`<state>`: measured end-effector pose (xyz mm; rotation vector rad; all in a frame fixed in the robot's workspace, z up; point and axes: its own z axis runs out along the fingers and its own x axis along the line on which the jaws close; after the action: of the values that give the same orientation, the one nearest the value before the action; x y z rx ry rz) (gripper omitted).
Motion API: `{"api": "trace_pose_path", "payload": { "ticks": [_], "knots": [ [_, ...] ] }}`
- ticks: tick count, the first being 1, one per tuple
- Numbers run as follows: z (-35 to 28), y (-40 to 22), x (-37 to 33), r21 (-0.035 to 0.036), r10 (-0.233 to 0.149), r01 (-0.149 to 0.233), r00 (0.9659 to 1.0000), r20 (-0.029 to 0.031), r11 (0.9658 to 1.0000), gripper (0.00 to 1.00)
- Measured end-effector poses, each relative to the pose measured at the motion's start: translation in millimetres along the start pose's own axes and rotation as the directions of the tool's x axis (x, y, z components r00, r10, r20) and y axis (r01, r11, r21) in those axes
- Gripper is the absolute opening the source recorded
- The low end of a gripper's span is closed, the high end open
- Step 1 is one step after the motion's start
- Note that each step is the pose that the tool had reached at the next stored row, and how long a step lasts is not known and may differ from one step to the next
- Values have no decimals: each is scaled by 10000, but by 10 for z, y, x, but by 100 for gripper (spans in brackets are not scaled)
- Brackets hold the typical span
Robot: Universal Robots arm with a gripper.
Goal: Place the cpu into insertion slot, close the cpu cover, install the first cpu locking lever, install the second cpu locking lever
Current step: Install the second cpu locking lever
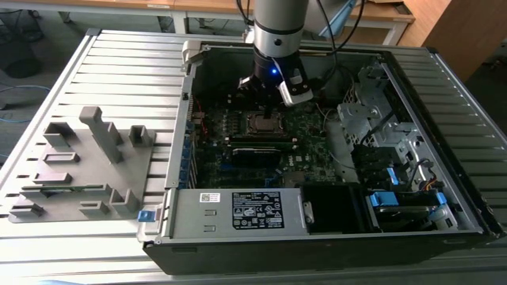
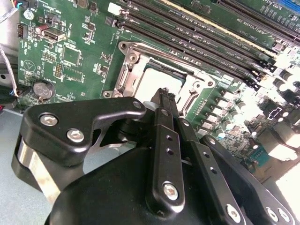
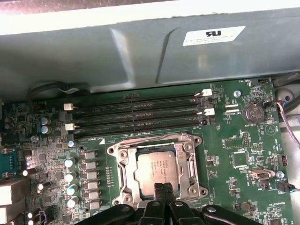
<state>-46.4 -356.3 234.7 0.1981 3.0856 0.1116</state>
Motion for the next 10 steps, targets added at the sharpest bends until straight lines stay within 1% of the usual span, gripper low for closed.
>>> {"api": "trace_pose_path", "payload": {
  "ticks": [10],
  "knots": [
    [1, 52, 7, -1, -4, 4, 10000, 0, 10000, 10]
  ]
}}
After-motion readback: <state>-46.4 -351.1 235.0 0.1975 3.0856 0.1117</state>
